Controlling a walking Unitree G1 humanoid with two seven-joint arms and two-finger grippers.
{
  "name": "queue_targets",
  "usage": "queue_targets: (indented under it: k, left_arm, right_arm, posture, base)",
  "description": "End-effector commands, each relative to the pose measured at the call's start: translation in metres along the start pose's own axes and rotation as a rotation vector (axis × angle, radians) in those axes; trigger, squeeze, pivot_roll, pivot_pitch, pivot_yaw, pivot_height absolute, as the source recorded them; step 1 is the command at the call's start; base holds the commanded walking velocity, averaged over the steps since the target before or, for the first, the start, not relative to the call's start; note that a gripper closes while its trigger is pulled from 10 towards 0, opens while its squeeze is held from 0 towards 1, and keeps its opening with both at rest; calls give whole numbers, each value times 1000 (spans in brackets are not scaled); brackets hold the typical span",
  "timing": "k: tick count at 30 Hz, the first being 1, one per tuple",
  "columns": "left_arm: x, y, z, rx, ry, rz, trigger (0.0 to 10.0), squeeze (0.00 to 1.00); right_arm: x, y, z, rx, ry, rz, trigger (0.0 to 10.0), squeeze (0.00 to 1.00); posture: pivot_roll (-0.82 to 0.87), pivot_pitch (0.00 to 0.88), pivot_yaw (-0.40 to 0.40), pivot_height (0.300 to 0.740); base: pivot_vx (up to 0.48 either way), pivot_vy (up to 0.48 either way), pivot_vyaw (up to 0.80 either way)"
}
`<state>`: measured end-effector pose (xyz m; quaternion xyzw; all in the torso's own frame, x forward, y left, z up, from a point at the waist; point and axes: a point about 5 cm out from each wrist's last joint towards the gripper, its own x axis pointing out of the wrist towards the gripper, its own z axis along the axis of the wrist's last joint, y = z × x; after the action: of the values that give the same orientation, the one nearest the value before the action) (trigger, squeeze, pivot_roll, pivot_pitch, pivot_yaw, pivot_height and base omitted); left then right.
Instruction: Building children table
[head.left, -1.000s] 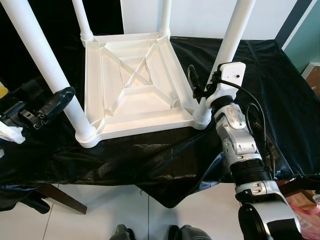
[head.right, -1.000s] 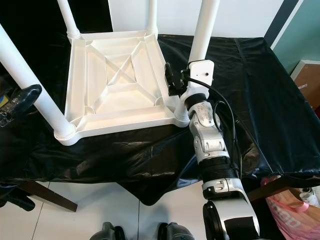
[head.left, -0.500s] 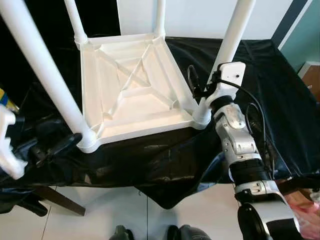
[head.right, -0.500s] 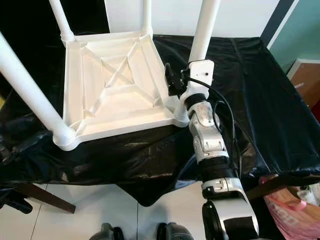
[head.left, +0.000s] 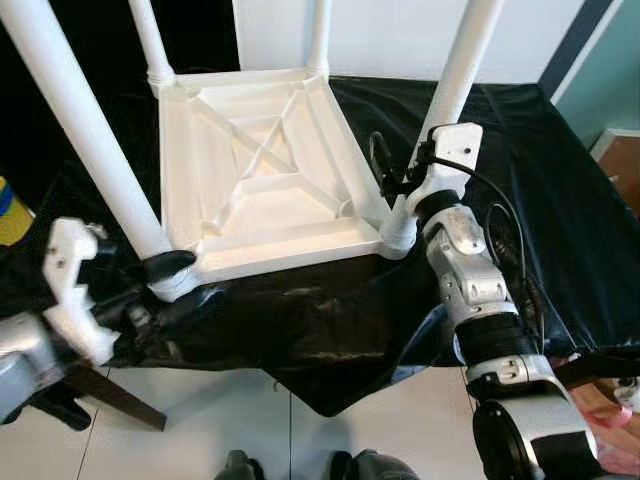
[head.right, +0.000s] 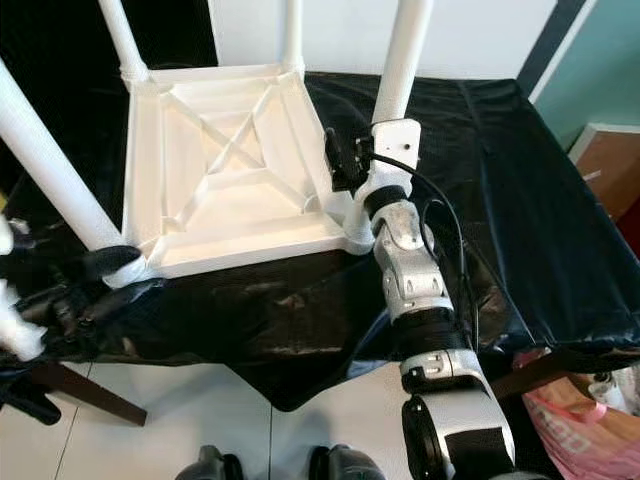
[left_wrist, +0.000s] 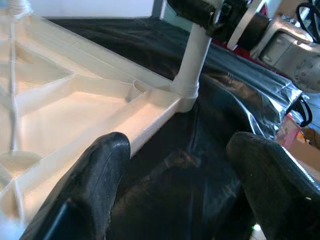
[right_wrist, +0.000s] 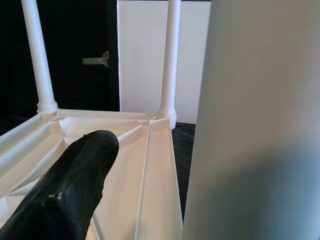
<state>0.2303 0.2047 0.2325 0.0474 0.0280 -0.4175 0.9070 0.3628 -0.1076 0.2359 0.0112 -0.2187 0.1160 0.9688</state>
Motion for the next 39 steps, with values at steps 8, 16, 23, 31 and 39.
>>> queue_targets:
  k: [8,16,23,31,39]
  left_arm:
    - [35,31,-20,79,82,334,10000,0]
    - [9,63,-25,197,185,487,10000,0]
    - [8,80,-19,272,173,555,10000,0]
    - [18,68,-16,299,107,481,10000,0]
    - [13,79,-24,375,172,483,10000,0]
  right_arm:
    - [-4,10,-3,5,16,83,10000,0]
    - [-9,14,-7,14,49,160,10000,0]
    - [-7,21,-7,24,61,207,10000,0]
    - [-5,27,-5,17,63,225,10000,0]
    - [-5,36,-5,-34,86,204,10000,0]
  posture:
    - [39,145,-65,740]
    - [33,144,-65,740]
    - [38,138,-76,740]
    - [32,136,-78,740]
    - [36,127,-90,740]
  base:
    - [0,0,0]
    - [0,0,0]
    - [0,0,0]
    - [0,0,0]
    - [0,0,0]
